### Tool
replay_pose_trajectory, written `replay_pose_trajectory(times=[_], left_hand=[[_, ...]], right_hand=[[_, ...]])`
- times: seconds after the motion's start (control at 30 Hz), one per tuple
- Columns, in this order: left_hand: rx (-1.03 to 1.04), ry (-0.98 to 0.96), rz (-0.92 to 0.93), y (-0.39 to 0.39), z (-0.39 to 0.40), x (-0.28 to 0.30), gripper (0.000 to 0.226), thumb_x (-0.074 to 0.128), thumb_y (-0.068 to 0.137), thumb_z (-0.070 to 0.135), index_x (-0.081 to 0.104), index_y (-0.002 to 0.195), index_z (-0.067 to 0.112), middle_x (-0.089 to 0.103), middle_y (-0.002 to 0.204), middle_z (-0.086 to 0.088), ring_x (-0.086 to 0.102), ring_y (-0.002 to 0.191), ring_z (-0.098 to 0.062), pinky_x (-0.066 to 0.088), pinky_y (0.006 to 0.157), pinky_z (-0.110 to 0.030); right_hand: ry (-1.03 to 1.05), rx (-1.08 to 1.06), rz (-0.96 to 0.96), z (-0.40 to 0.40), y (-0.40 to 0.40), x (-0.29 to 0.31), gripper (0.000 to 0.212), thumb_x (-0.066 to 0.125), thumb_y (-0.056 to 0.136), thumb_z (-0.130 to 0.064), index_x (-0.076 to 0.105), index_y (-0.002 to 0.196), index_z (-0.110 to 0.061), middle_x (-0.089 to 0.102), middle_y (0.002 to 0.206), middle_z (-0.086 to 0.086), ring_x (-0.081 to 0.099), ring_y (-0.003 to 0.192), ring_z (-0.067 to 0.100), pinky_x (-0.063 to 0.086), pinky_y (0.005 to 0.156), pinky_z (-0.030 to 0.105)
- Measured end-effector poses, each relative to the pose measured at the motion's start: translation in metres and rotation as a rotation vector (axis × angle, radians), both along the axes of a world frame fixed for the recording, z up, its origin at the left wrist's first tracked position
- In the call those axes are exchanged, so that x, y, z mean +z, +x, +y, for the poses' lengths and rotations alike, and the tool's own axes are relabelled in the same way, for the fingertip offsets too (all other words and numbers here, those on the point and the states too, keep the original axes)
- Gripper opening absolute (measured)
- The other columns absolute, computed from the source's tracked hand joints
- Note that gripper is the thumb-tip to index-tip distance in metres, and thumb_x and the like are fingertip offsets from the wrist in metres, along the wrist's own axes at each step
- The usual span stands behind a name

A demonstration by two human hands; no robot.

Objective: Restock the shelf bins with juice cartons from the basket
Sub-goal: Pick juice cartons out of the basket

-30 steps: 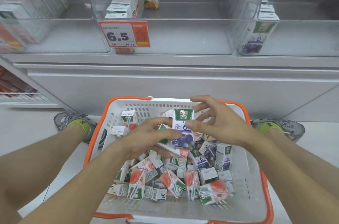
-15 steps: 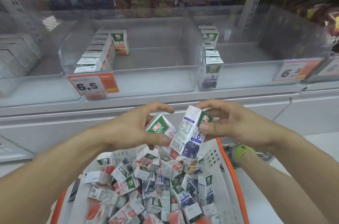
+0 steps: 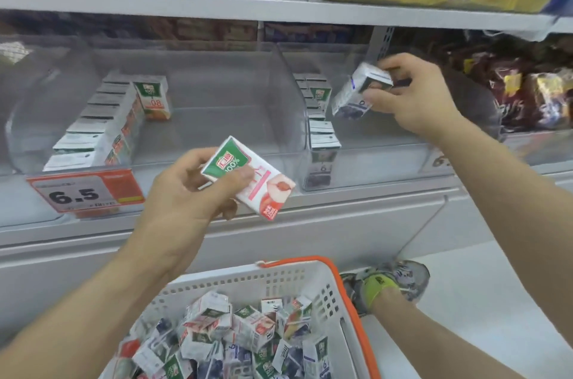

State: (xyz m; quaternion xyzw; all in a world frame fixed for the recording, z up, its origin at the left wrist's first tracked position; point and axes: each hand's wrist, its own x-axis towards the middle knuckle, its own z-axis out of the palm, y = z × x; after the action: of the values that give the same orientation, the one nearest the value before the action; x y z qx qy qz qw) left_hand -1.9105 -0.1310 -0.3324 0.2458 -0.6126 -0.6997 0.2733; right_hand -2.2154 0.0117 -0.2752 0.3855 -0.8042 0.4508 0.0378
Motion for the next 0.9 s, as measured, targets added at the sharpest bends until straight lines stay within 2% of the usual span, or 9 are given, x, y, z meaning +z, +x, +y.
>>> replay_pose_trajectory(times=[0.1, 0.23, 0.37, 0.43, 0.5, 0.57, 0.7, 0.8, 0.9], left_hand=[[0.024, -0.008, -0.008, 0.0, -0.002, -0.004, 0.04, 0.089, 0.062, 0.034, 0.074, 0.098, 0.022, 0.074, 0.094, -0.015, 0.058, 0.077, -0.033, 0.048, 0.066, -0.039], [0.079, -0.004, -0.042, -0.003, -0.003, -0.008, 0.046, 0.083, 0.056, 0.035, 0.074, 0.099, 0.022, 0.075, 0.086, -0.01, 0.056, 0.066, -0.026, 0.046, 0.061, -0.038], [0.134, 0.017, -0.046, -0.007, 0.003, -0.007, 0.061, 0.083, 0.048, 0.033, 0.066, 0.107, 0.022, 0.077, 0.083, -0.006, 0.056, 0.057, -0.02, 0.046, 0.06, -0.039], [0.131, 0.029, -0.053, -0.007, 0.004, -0.004, 0.065, 0.083, 0.048, 0.034, 0.062, 0.108, 0.019, 0.077, 0.082, -0.008, 0.056, 0.058, -0.02, 0.045, 0.059, -0.037], [0.117, 0.053, -0.058, -0.006, 0.005, -0.001, 0.066, 0.083, 0.048, 0.034, 0.059, 0.107, 0.016, 0.077, 0.082, -0.01, 0.054, 0.053, -0.016, 0.042, 0.052, -0.03], [0.101, 0.067, -0.056, -0.003, 0.007, 0.003, 0.061, 0.081, 0.052, 0.035, 0.06, 0.105, 0.014, 0.077, 0.082, -0.01, 0.05, 0.047, -0.012, 0.037, 0.045, -0.024], [0.109, 0.099, -0.069, 0.003, 0.008, 0.006, 0.042, 0.074, 0.07, 0.037, 0.067, 0.102, 0.011, 0.075, 0.072, -0.01, 0.048, 0.043, -0.01, 0.03, 0.043, -0.023], [0.099, 0.116, -0.121, 0.008, 0.008, 0.008, 0.045, 0.071, 0.074, 0.043, 0.068, 0.104, 0.01, 0.07, 0.061, -0.002, 0.047, 0.041, -0.009, 0.03, 0.04, -0.019], [0.044, 0.057, -0.188, 0.018, 0.006, 0.015, 0.051, 0.073, 0.07, 0.045, 0.063, 0.112, 0.017, 0.075, 0.069, -0.002, 0.059, 0.046, -0.008, 0.038, 0.046, -0.019]], right_hand=[[0.21, -0.067, 0.088, -0.037, -0.037, -0.002, 0.045, 0.084, 0.078, -0.021, 0.068, 0.119, -0.015, 0.066, 0.106, 0.004, 0.063, 0.094, 0.021, 0.05, 0.079, 0.029], [0.323, -0.019, -0.029, -0.083, -0.052, -0.028, 0.046, 0.083, 0.079, -0.014, 0.066, 0.121, -0.012, 0.063, 0.118, 0.007, 0.062, 0.108, 0.021, 0.055, 0.093, 0.039], [0.234, -0.054, -0.199, -0.108, -0.053, -0.051, 0.048, 0.08, 0.081, -0.008, 0.056, 0.123, -0.007, 0.056, 0.117, 0.005, 0.056, 0.111, 0.016, 0.053, 0.083, 0.018], [0.186, -0.079, -0.322, -0.107, -0.057, -0.054, 0.054, 0.081, 0.08, -0.009, 0.05, 0.124, -0.007, 0.052, 0.115, 0.005, 0.059, 0.11, 0.023, 0.057, 0.091, 0.033], [0.194, -0.061, -0.409, -0.096, -0.055, -0.05, 0.059, 0.082, 0.08, -0.011, 0.047, 0.128, -0.006, 0.053, 0.117, 0.009, 0.061, 0.107, 0.029, 0.058, 0.09, 0.043], [0.265, -0.059, -0.311, -0.08, -0.056, -0.043, 0.055, 0.083, 0.079, -0.019, 0.052, 0.124, -0.011, 0.057, 0.116, 0.01, 0.063, 0.106, 0.031, 0.058, 0.084, 0.039], [0.182, -0.085, -0.043, -0.041, -0.016, -0.011, 0.019, 0.075, 0.086, -0.021, 0.066, 0.102, -0.02, 0.07, 0.102, 0.009, 0.069, 0.088, 0.027, 0.059, 0.079, 0.039], [0.124, 0.148, -0.145, -0.009, 0.049, 0.021, 0.008, 0.074, 0.088, -0.017, 0.068, 0.093, -0.014, 0.073, 0.085, 0.013, 0.07, 0.066, 0.018, 0.059, 0.065, 0.029], [0.303, 0.454, -0.319, 0.005, 0.111, 0.033, 0.022, 0.074, 0.085, -0.018, 0.067, 0.105, -0.01, 0.073, 0.085, 0.011, 0.069, 0.069, 0.024, 0.056, 0.066, 0.03]])
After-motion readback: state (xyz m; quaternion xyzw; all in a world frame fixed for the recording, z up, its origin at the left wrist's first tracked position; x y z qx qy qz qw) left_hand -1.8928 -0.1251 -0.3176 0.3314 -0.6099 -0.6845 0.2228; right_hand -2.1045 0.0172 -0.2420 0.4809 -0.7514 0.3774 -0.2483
